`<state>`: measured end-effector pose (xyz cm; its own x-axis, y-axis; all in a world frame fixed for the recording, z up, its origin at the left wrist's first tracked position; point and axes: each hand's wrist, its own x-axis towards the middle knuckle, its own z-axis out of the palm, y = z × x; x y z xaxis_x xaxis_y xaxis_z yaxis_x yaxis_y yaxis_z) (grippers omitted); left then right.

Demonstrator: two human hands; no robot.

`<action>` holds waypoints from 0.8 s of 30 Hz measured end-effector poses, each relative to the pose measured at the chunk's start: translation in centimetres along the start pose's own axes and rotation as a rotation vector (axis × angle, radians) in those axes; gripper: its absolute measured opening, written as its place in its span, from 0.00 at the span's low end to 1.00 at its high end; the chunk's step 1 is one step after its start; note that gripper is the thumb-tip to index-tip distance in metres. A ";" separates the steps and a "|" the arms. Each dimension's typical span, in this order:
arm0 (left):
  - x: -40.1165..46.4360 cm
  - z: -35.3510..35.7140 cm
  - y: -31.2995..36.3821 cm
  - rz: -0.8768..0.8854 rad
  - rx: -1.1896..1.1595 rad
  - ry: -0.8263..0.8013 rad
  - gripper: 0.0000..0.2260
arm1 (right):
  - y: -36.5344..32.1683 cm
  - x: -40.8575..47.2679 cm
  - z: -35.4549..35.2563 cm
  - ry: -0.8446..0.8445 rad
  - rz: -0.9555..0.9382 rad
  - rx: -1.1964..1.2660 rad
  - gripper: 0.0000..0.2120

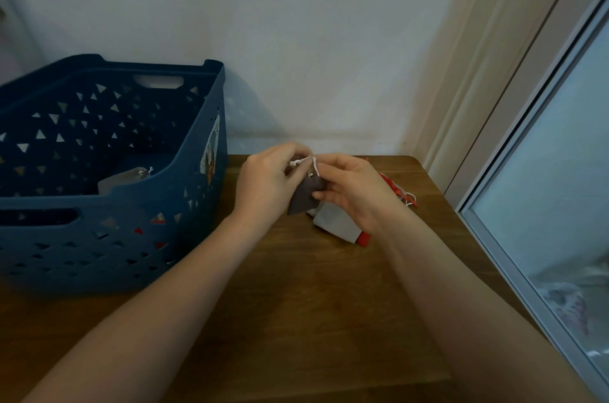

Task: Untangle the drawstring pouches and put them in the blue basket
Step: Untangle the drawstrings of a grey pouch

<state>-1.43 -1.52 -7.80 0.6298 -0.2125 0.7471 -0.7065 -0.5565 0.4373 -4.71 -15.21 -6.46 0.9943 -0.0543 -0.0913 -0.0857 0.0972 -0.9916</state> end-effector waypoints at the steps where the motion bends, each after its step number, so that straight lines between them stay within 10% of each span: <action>1: 0.1 -0.1 0.0 0.025 -0.003 0.008 0.03 | -0.2 0.0 0.0 -0.029 0.025 0.026 0.06; 5: 0.6 -0.4 0.1 0.088 -0.002 -0.041 0.05 | -0.6 0.2 -0.1 -0.033 -0.014 -0.057 0.06; 14: 0.5 -0.8 -0.5 0.066 -0.081 -0.220 0.05 | -1.7 -0.1 -1.0 0.129 -0.547 -1.319 0.08; 24: -0.7 -0.4 -1.5 -0.609 -0.346 -0.106 0.10 | 1.0 0.5 -1.8 0.258 -0.265 -0.903 0.07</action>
<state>-0.91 -0.20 -8.82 0.9612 -0.0310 0.2741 -0.2695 -0.3181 0.9090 -4.39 -16.96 -7.63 0.9533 -0.1906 0.2341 0.0164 -0.7416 -0.6706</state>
